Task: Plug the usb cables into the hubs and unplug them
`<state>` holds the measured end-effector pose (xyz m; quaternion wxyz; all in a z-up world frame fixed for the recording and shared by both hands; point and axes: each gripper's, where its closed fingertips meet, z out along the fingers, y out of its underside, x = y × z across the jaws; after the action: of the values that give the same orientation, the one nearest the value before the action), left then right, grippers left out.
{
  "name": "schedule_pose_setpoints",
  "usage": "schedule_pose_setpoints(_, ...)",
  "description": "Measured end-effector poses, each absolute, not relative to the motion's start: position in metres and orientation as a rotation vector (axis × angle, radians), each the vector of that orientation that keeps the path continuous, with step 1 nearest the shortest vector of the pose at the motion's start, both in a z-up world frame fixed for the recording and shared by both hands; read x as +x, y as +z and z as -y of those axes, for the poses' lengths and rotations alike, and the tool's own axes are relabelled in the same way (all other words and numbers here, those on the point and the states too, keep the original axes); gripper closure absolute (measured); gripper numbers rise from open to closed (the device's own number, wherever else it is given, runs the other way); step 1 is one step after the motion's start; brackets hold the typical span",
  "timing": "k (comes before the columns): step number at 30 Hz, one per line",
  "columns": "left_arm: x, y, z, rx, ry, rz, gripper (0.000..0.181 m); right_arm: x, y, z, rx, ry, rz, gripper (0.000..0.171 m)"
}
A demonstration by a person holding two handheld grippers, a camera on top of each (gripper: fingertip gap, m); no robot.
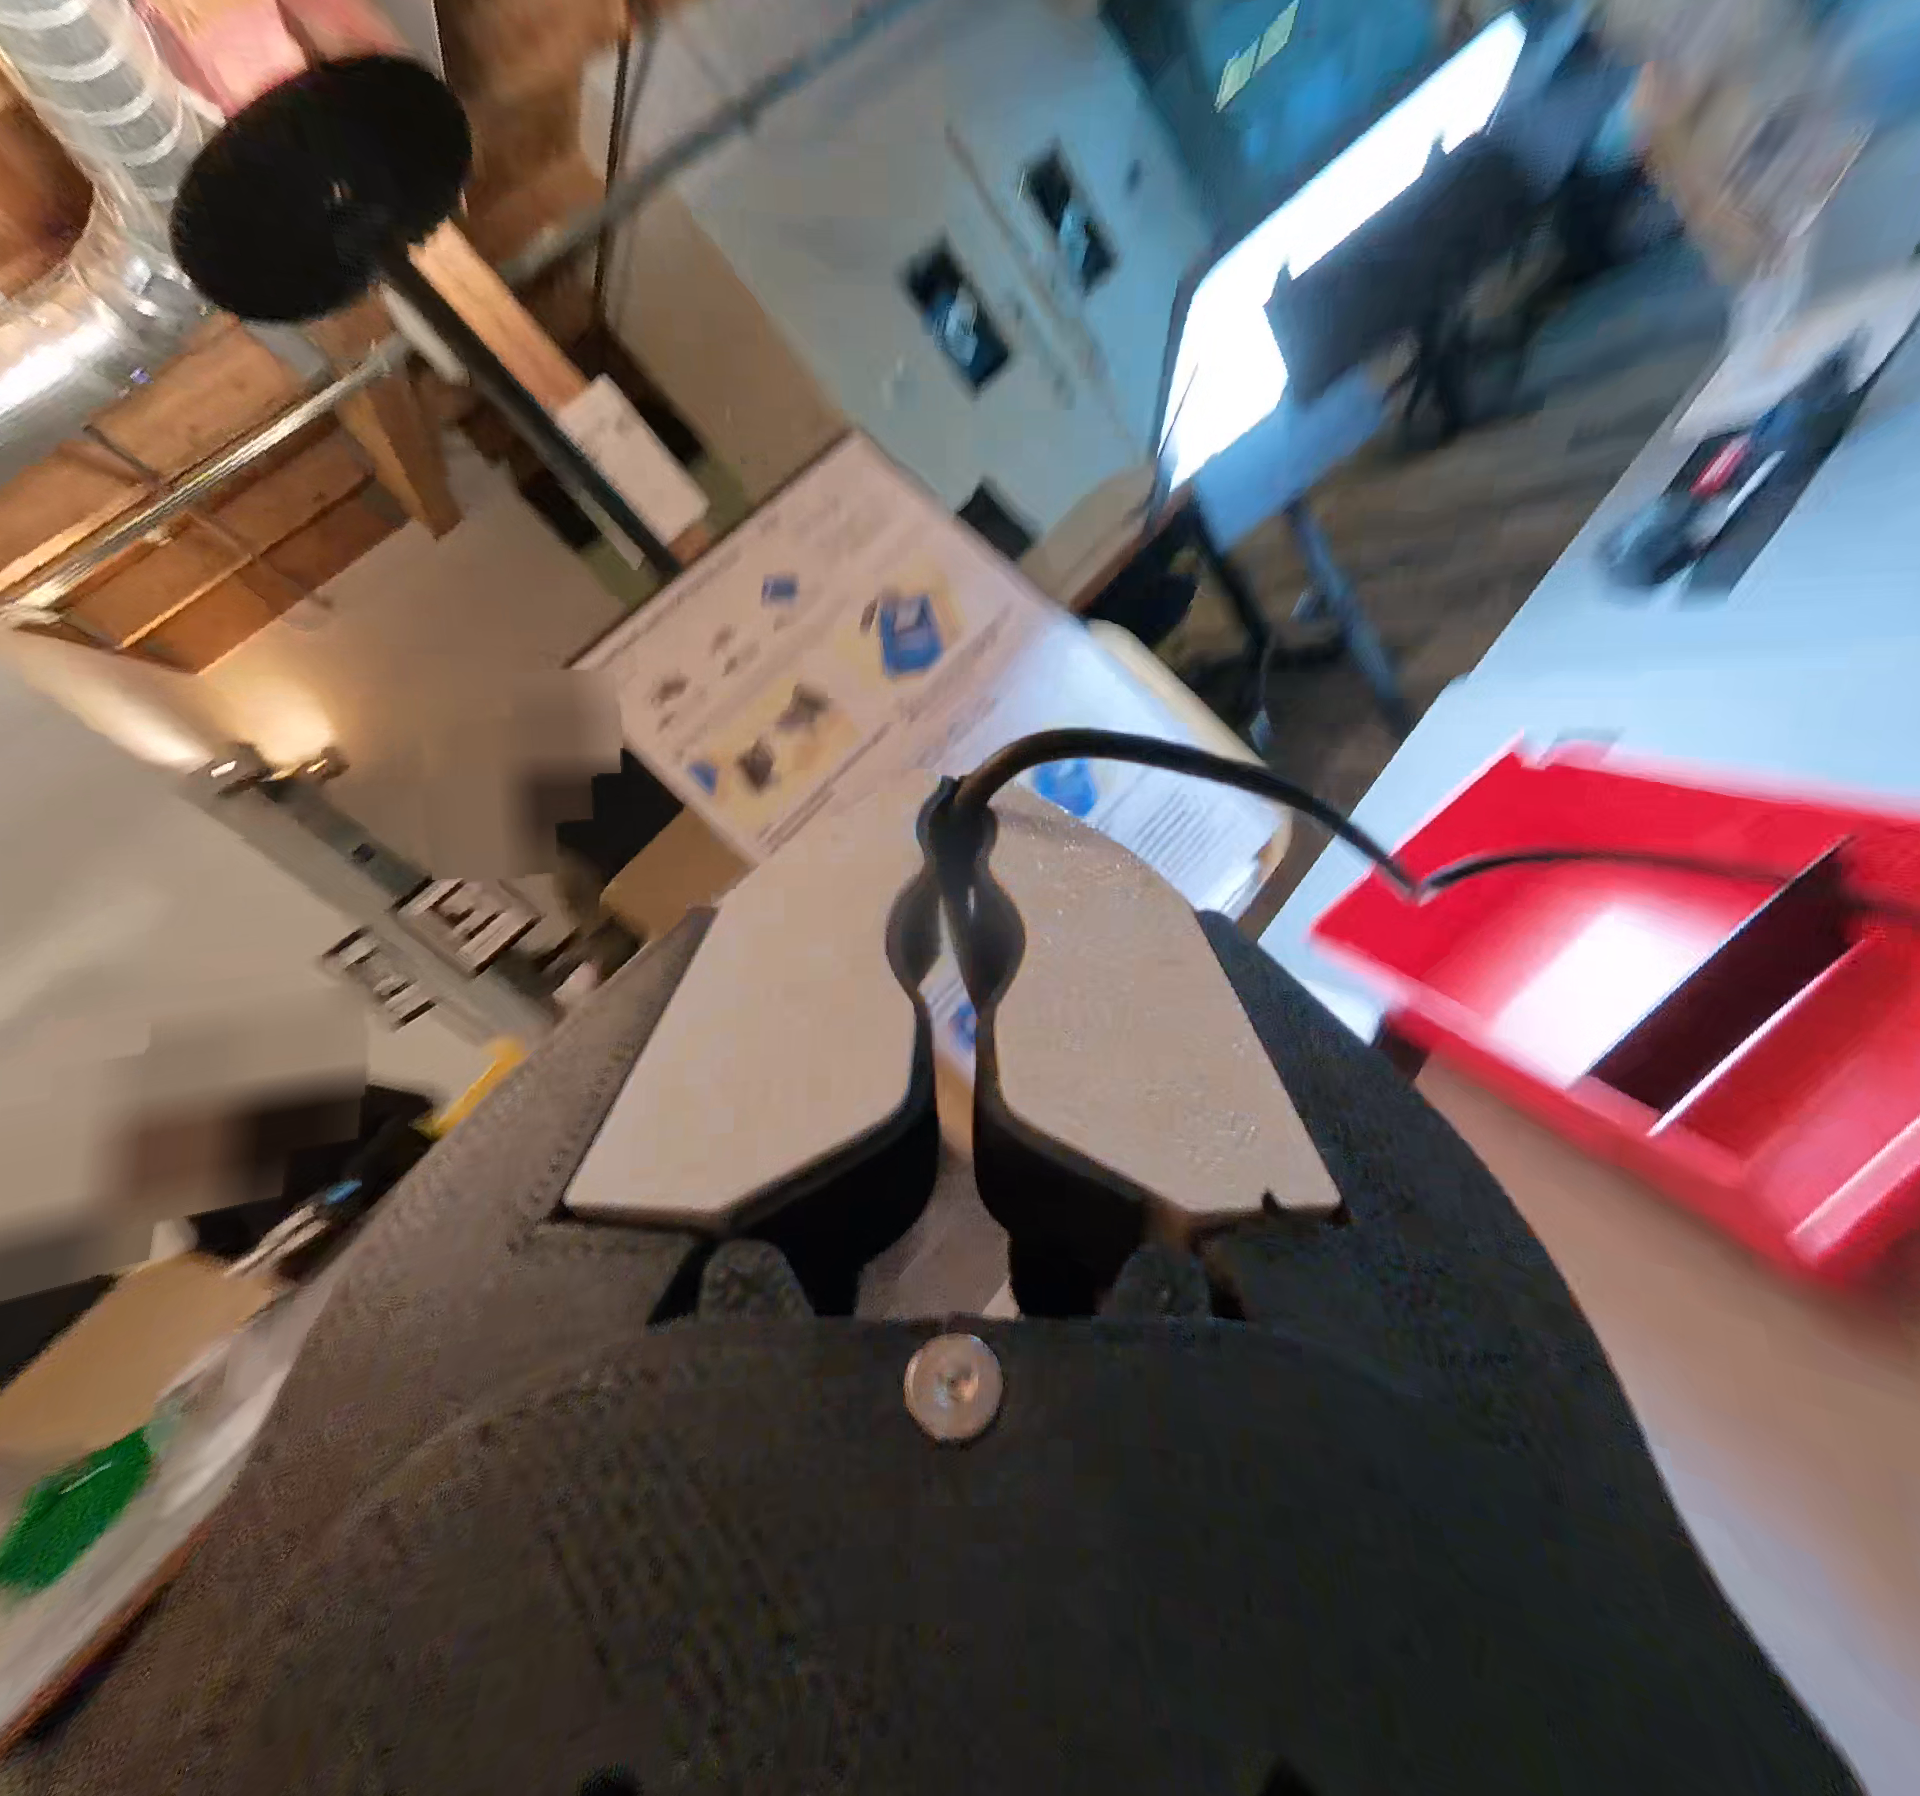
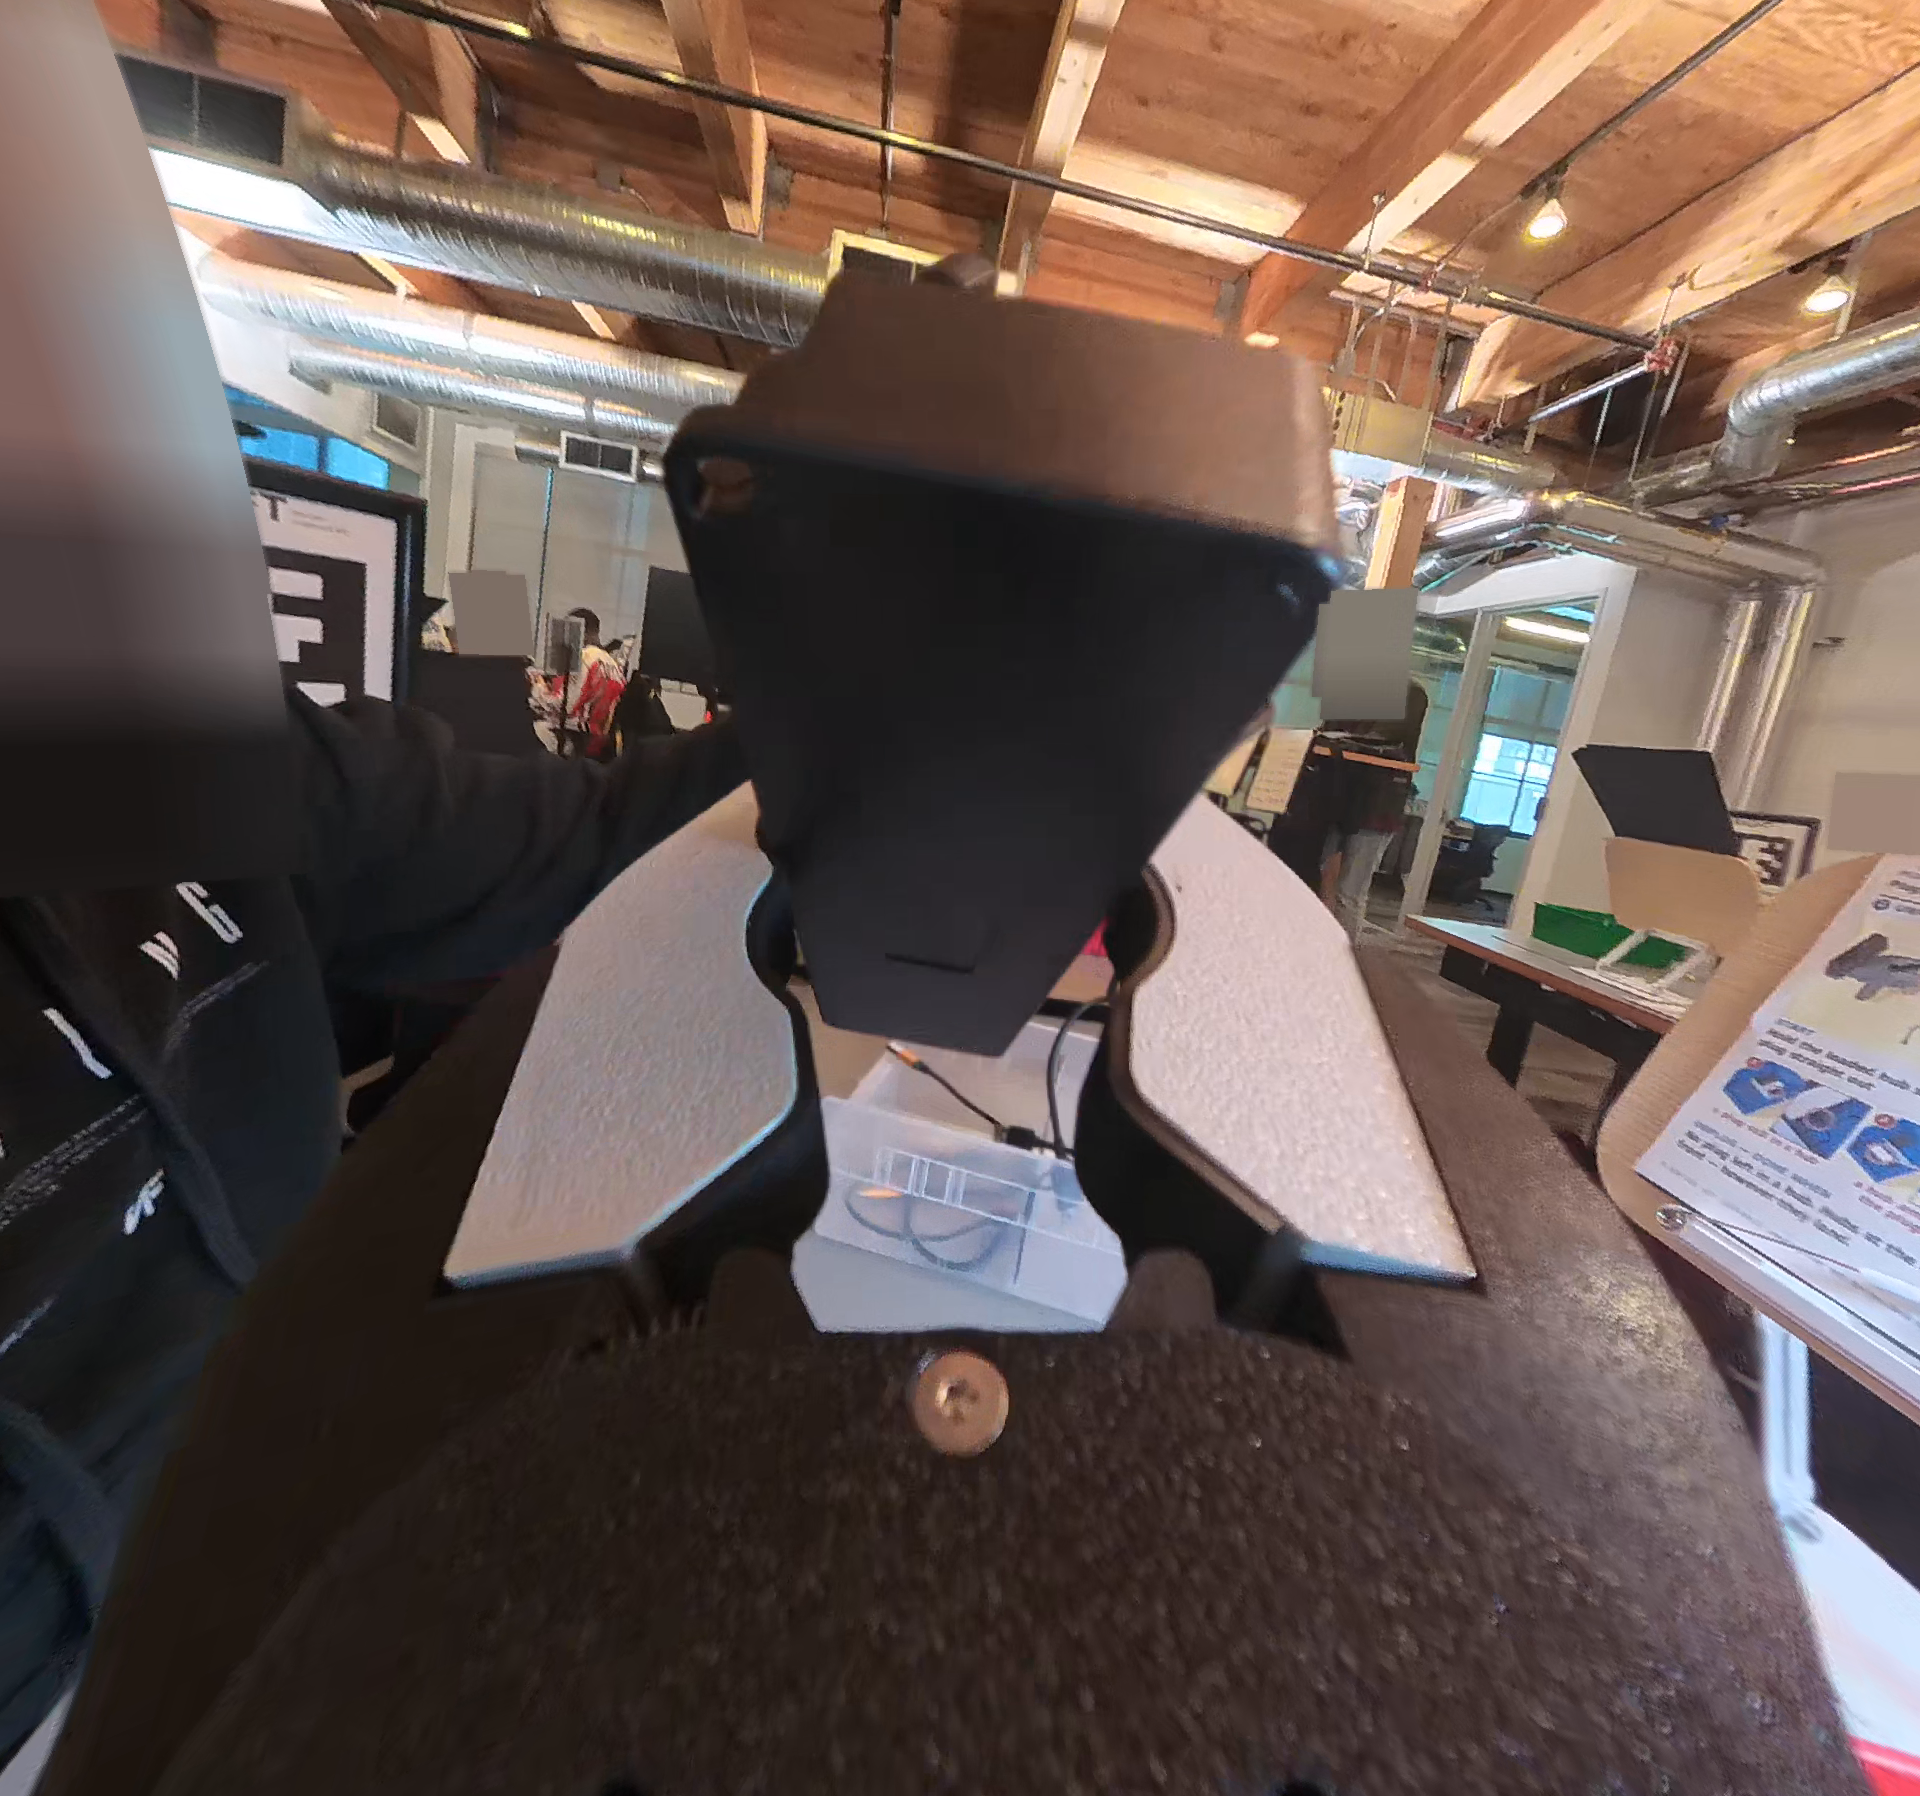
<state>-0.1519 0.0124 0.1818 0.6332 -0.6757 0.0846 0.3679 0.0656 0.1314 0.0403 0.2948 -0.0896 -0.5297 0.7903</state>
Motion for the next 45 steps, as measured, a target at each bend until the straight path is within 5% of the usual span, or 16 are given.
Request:
schedule_pose_setpoints(4,-0.112,0.225,-0.005,-1.387,0.664,-0.225,0.181,0.063,0.039,-0.130,-0.245,2.120,1.406,0.112)
schedule_pose_setpoints(18,-0.007,0.232,0.010,-1.289,0.077,-0.373,0.181,0.068,0.033,-0.100,-0.173,2.151,1.516,0.112)
schedule_pose_setpoints(28,0.028,0.089,-0.058,-1.594,-0.202,-0.417,0.181,0.052,-0.022,-0.022,-0.144,2.046,1.851,0.114)
schedule_pose_setpoints(42,-0.015,-0.064,-0.062,-1.944,-0.094,-0.300,0.181,0.042,-0.120,-0.032,-0.372,1.810,2.248,0.115)
schedule_pose_setpoints(45,-0.004,-0.111,-0.049,-2.095,-0.199,-0.358,0.157,0.046,-0.128,-0.034,-0.431,1.932,2.151,0.115)
